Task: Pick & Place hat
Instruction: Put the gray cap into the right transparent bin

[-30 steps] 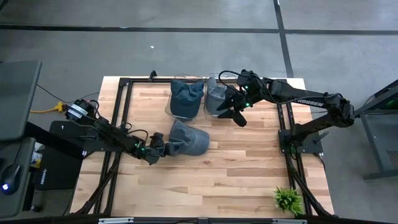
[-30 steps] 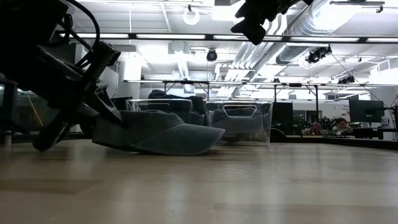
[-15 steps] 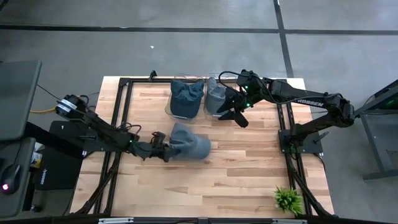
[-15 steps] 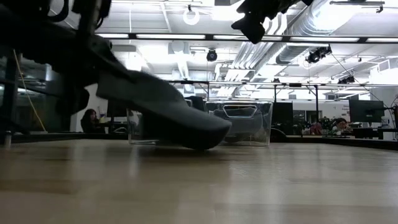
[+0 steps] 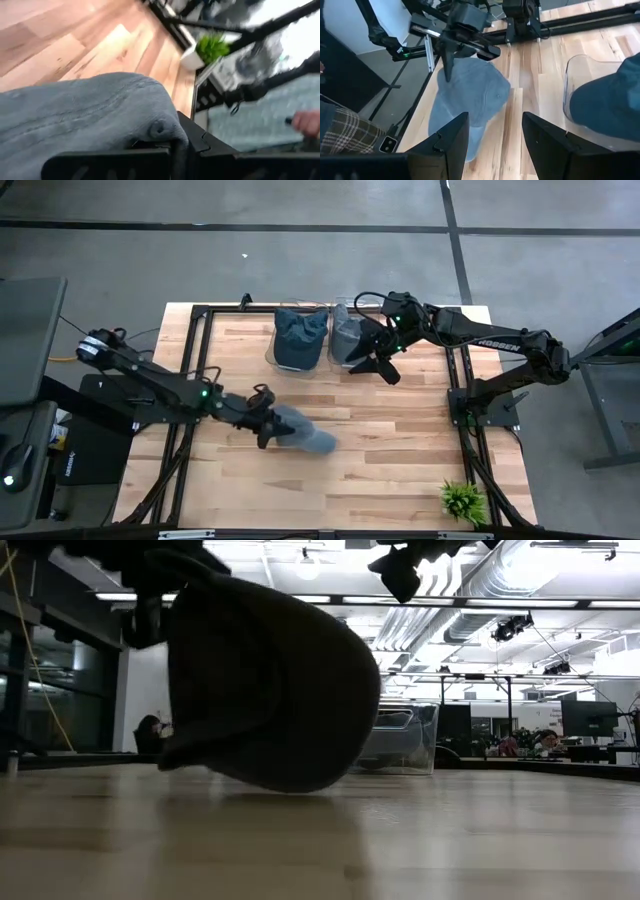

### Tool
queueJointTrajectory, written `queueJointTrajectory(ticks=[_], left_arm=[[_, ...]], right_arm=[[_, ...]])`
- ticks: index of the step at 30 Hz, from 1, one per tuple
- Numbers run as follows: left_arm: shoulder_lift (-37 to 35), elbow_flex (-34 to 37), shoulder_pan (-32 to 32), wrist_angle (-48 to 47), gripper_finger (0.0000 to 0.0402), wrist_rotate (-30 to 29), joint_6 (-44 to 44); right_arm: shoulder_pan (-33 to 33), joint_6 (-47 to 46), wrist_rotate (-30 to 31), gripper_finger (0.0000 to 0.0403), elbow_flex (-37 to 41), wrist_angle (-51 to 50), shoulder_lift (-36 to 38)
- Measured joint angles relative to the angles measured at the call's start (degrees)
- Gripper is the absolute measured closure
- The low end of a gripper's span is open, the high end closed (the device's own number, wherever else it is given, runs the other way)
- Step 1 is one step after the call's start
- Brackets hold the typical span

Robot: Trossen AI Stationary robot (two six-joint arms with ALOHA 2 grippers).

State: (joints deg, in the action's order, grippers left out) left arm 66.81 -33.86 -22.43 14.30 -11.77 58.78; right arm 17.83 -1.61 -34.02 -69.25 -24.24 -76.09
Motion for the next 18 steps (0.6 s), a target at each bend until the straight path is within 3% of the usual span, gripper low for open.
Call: queueJointTrajectory(ticks=[8,18], left_arm=[[0.13,-19.11,7.25,-28.38,0.0401,14.55,-15.26],[3.12,-35.73,14.54,-55.90,0.0401,28.62,-36.55]], right_arm=[[0.01,0.61,-0.59,0.0224,0.00,1.10,0.00],[-0.01,11.95,-2.69,0.0224,0.00,2.77,0.00]])
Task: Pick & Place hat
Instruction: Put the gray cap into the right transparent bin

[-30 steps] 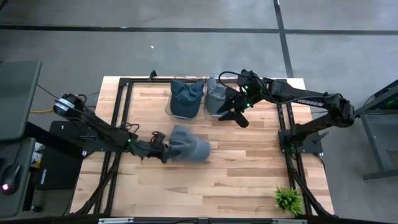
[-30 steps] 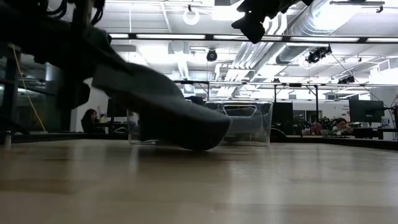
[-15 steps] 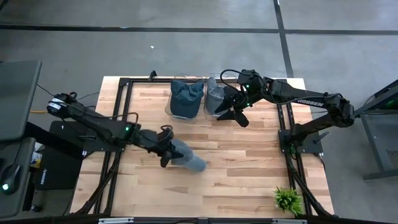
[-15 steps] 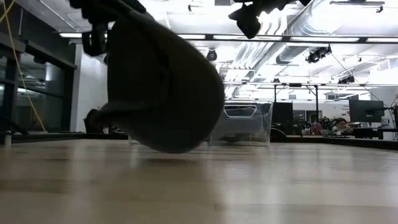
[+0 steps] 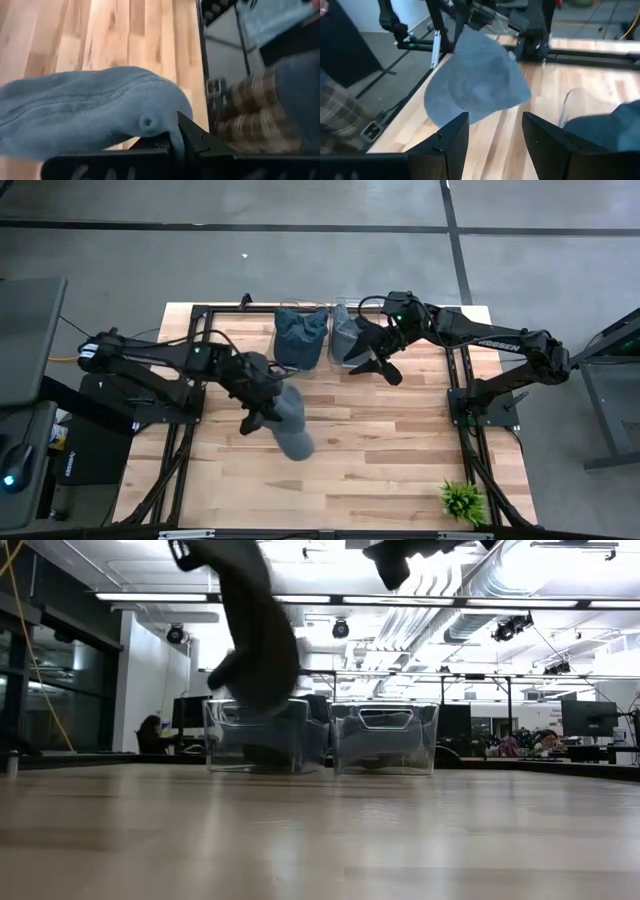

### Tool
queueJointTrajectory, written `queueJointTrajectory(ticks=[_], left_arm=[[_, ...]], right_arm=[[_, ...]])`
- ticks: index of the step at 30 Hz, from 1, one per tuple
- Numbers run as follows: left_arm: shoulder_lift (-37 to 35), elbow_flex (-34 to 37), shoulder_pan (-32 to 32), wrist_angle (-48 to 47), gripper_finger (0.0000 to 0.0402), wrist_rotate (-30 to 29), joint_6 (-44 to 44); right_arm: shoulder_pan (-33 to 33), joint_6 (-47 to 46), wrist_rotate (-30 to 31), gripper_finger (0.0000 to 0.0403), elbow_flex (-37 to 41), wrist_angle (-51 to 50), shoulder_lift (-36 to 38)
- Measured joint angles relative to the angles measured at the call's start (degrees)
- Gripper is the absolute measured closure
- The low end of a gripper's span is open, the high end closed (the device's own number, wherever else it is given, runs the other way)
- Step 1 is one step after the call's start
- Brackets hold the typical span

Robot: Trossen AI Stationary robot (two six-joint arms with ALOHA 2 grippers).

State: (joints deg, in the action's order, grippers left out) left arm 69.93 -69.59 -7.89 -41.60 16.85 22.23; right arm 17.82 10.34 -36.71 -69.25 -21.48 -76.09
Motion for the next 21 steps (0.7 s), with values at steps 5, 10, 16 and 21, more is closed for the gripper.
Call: queueJointTrajectory(ticks=[5,10,16,21], left_arm=[[2.52,-3.98,2.29,-5.75,0.0401,4.02,-7.60],[5.52,-7.05,2.32,-8.42,0.0401,6.89,-12.03],[10.20,-10.90,2.16,-16.30,0.0401,9.65,-13.50],[11.83,-13.52,1.37,-21.02,0.0401,9.41,-14.72]], right_arm=[[0.02,0.38,1.32,0.0224,0.00,4.22,-0.11],[0.28,0.22,0.90,0.0224,-0.02,7.02,-1.18],[-0.16,1.14,-1.82,0.0224,-0.01,9.44,-5.32],[-1.99,2.76,-4.31,0.0224,0.00,11.73,-9.25]])
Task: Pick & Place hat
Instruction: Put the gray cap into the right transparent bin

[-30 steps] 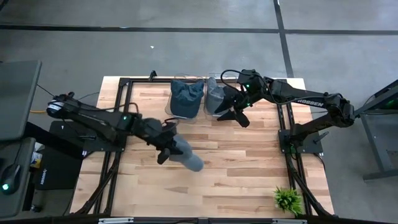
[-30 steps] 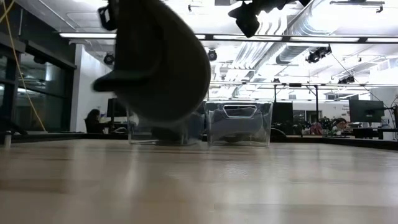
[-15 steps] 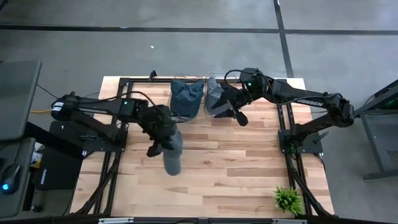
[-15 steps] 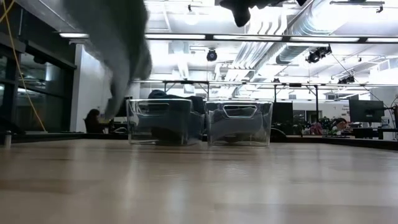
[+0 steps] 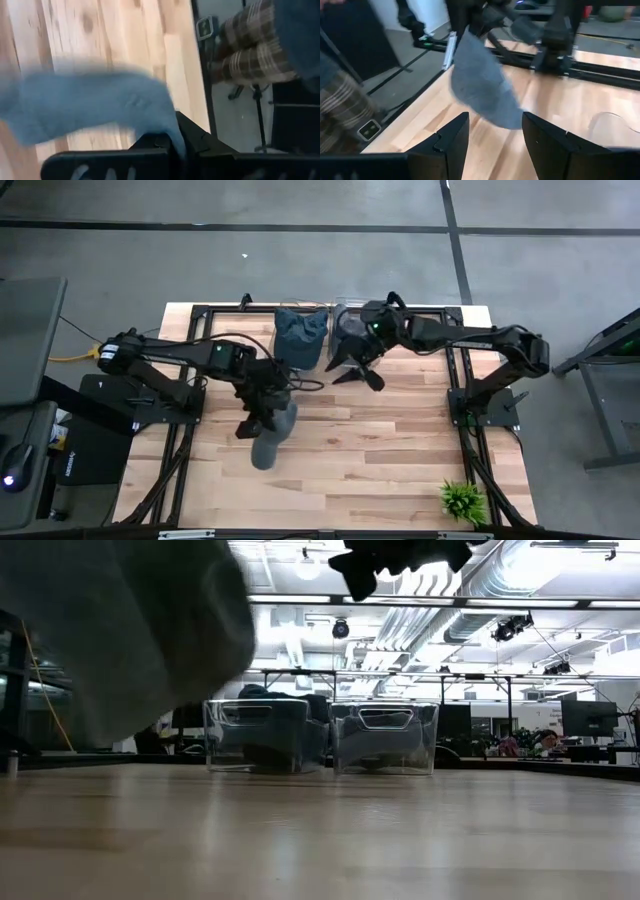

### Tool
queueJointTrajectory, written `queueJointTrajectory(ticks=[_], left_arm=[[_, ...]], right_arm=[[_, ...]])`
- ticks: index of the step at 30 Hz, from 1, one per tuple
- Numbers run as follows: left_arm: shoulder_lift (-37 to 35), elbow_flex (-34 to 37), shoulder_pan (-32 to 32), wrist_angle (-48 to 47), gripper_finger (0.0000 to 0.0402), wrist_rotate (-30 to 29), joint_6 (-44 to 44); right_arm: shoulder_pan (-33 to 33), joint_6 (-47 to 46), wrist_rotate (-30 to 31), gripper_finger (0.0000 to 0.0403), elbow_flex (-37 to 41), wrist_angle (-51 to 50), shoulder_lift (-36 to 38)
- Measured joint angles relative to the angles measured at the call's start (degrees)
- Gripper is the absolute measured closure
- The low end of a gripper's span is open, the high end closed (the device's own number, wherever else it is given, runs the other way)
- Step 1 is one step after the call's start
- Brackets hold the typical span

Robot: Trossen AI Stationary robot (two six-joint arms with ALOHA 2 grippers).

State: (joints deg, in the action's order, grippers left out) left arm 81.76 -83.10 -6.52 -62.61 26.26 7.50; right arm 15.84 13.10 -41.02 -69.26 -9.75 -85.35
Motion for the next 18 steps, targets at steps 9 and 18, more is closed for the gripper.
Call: queueJointTrajectory(ticks=[9,18], left_arm=[[-0.09,-0.53,0.02,0.96,0.0401,0.03,1.77],[-0.09,-0.49,0.02,1.07,0.0401,-0.15,1.80]], right_arm=[[-3.75,1.95,-2.44,0.0224,0.00,5.56,-6.20],[-5.07,-1.48,-2.78,0.0224,0.00,16.62,-11.40]])
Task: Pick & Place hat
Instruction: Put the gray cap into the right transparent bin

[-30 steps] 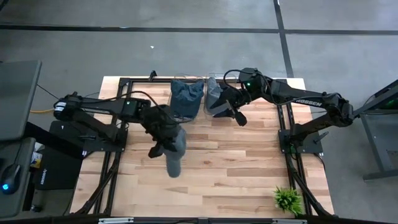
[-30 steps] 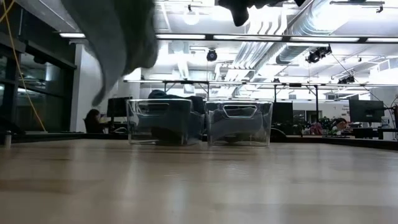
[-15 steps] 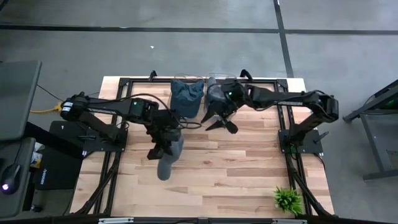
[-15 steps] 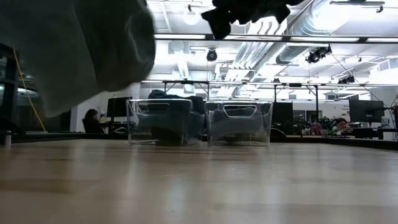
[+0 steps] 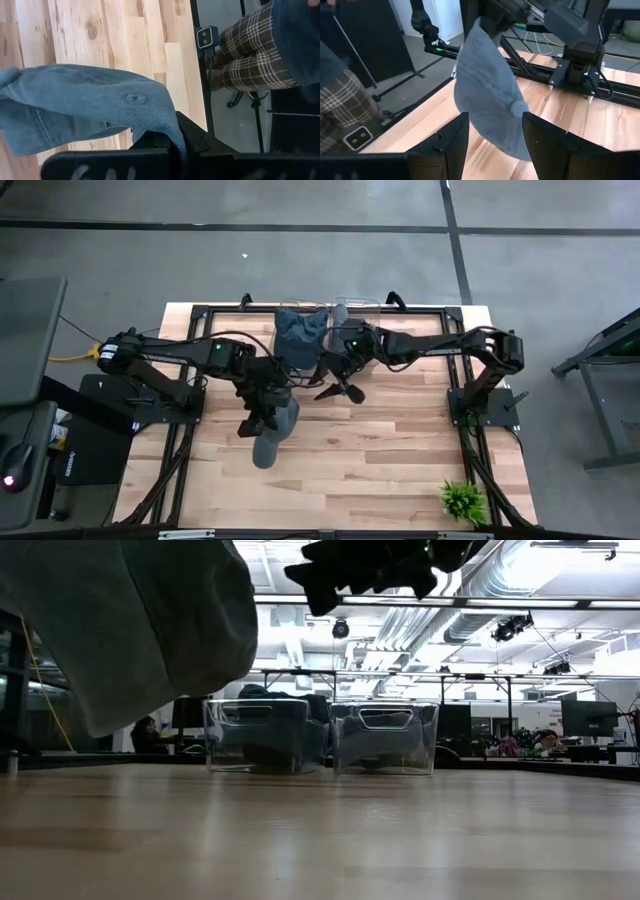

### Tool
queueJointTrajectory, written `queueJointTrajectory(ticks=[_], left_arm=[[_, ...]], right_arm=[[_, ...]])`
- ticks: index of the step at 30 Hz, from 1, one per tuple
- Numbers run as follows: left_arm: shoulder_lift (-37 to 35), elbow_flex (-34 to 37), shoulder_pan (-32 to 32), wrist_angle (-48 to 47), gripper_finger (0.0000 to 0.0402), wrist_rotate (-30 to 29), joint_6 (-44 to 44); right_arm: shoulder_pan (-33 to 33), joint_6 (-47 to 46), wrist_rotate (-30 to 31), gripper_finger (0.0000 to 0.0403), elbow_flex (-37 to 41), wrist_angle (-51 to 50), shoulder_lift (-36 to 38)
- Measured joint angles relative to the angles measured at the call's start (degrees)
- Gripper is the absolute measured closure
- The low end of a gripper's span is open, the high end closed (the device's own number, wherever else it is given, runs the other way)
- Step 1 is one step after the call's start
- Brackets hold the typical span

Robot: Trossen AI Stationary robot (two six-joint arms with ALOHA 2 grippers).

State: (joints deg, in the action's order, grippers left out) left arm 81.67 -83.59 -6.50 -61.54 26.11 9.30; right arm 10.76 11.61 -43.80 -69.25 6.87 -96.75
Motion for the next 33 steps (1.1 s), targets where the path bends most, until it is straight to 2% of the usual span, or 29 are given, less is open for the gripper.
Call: queueJointTrajectory(ticks=[4,10,16,23,33], left_arm=[[0.00,0.02,0.00,0.00,0.0401,-0.07,0.12],[0.00,0.04,0.00,-0.25,0.0401,0.14,0.17],[0.00,0.04,0.00,-1.72,0.0401,0.27,0.45],[0.00,0.09,-0.02,-2.09,0.0401,1.72,1.20],[0.00,0.09,-0.02,-2.08,0.0401,1.97,-0.20]], right_arm=[[0.10,-0.95,0.02,0.0224,-0.71,2.08,-1.98],[-0.02,-0.87,-1.66,0.0224,-7.48,1.74,-7.87],[-0.08,3.63,-4.36,0.0224,-13.43,-6.72,-10.47],[0.84,5.19,-4.92,0.0224,-17.55,-8.40,-13.61],[0.55,3.87,-10.69,0.0224,-20.11,-9.63,-18.43]])
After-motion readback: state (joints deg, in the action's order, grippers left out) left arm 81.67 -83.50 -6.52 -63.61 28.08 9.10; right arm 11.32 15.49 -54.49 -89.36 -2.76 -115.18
